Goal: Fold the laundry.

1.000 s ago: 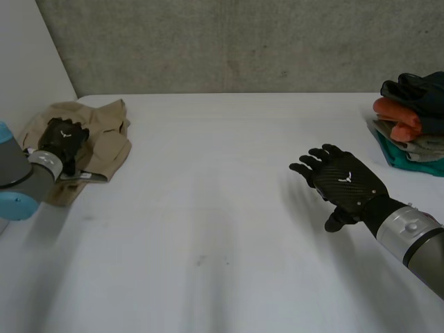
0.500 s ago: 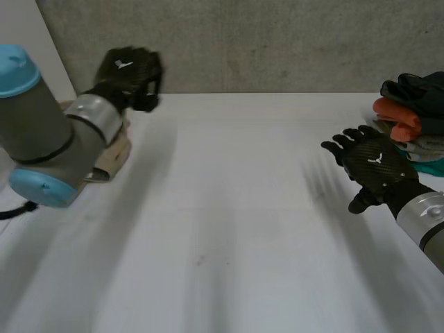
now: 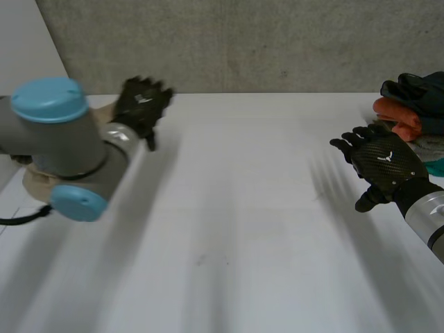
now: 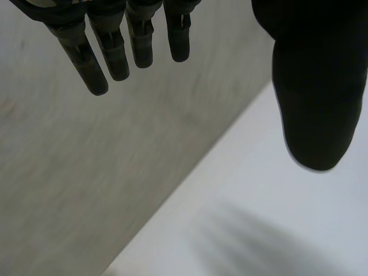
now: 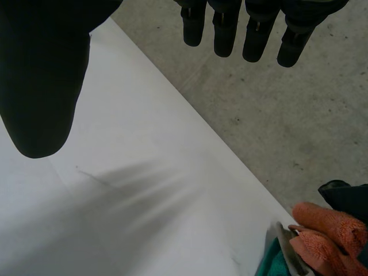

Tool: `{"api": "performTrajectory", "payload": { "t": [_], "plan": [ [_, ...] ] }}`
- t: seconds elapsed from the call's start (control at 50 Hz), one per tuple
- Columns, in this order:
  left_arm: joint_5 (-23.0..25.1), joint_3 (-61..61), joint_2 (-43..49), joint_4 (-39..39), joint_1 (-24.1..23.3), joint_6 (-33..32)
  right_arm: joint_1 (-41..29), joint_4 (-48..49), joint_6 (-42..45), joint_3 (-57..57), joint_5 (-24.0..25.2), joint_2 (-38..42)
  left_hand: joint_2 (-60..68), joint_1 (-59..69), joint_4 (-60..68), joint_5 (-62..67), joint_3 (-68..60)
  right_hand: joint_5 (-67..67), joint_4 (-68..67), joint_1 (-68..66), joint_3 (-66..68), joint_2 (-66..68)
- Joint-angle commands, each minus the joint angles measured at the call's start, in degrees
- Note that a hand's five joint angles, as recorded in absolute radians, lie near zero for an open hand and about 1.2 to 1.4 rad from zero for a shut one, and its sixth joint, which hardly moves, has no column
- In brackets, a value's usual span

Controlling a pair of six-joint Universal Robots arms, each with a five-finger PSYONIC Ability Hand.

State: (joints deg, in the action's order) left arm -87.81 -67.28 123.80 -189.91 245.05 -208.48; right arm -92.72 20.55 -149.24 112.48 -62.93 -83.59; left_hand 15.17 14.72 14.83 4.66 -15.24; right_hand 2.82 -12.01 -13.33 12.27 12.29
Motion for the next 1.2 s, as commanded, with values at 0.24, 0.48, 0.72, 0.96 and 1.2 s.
{"api": "performTrajectory", "payload": {
  "t": [0.24,0.48,0.72,0.96,1.2],
  "plan": [
    [15.65,3.29,14.62,-0.29,22.14,-15.55,-0.10,0.02,0.00,0.11,0.09,0.79,10.51,10.96,10.85,11.03,-10.44,-2.82,2.01,3.33,-2.27,-2.29],
    [15.65,9.18,21.39,-1.43,22.49,-15.29,-0.36,0.20,0.00,0.11,-0.35,1.06,26.80,27.25,27.14,27.32,-26.73,-2.82,2.01,3.33,-2.27,-2.29],
    [11.37,9.72,22.19,-7.23,22.05,-15.20,-0.80,0.37,0.09,0.11,-0.70,3.69,64.83,65.28,65.17,65.34,-64.76,-2.82,2.01,3.33,-2.27,-2.29],
    [6.69,-0.13,-0.21,-4.07,5.45,10.09,-0.36,0.28,0.09,0.02,-2.72,2.99,64.83,65.28,65.17,65.34,-64.76,-2.82,2.01,3.33,-2.27,-2.29],
    [-0.07,7.06,1.43,-1.78,-19.25,18.90,-0.10,0.28,0.00,-0.07,-6.32,1.59,64.83,65.28,65.17,65.34,-64.76,-2.82,2.01,3.33,-2.27,-2.29]
  ]
}}
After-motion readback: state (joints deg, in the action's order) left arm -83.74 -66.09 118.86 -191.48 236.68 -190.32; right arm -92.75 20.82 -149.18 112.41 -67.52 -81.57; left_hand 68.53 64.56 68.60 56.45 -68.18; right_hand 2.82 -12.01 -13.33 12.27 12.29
